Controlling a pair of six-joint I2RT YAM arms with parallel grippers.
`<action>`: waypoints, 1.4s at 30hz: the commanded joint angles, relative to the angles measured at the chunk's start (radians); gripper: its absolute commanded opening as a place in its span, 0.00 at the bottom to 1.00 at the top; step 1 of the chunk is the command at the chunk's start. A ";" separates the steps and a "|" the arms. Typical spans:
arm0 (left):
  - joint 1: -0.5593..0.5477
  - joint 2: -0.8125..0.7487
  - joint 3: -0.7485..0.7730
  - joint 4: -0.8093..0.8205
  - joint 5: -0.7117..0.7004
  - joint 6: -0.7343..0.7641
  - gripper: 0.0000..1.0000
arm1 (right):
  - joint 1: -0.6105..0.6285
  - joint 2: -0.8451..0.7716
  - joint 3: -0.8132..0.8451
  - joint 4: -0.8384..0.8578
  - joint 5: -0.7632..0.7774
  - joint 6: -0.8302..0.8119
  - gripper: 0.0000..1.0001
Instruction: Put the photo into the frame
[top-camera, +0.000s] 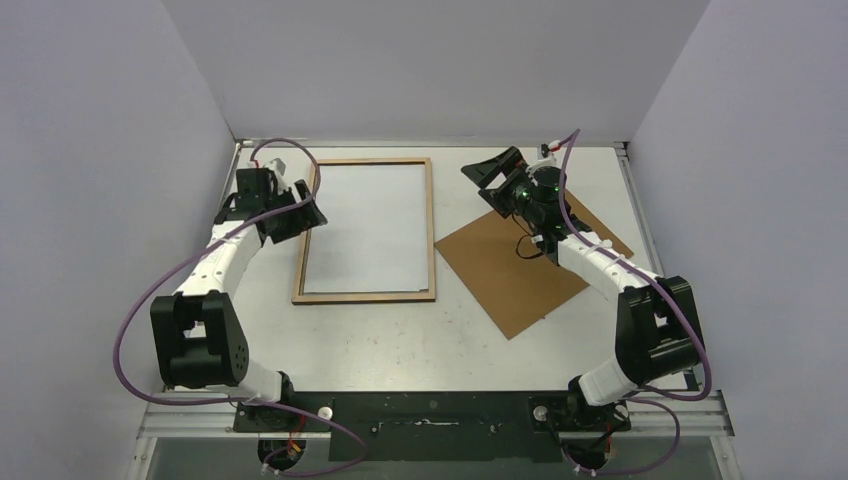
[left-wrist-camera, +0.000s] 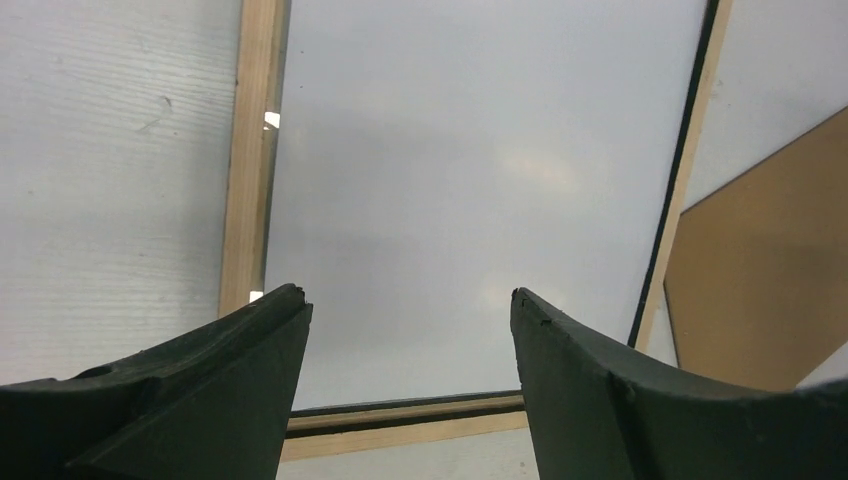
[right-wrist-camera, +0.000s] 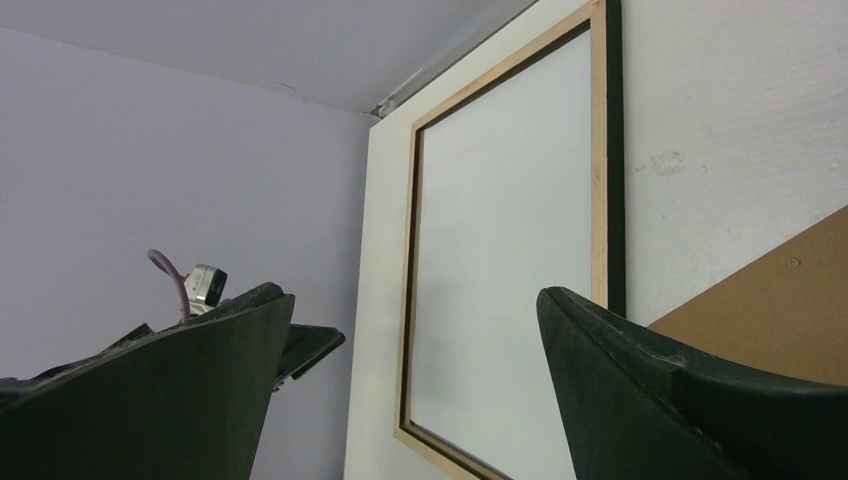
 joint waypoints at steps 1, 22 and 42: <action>0.007 -0.016 0.057 -0.084 -0.107 0.057 0.72 | 0.006 -0.008 0.046 0.012 -0.007 -0.037 0.98; 0.122 0.394 0.241 -0.055 0.041 0.034 0.61 | 0.156 0.352 0.458 -0.742 0.055 -0.357 0.81; 0.141 0.443 0.236 -0.092 0.115 0.054 0.51 | 0.250 0.592 0.573 -0.750 -0.160 -0.421 0.74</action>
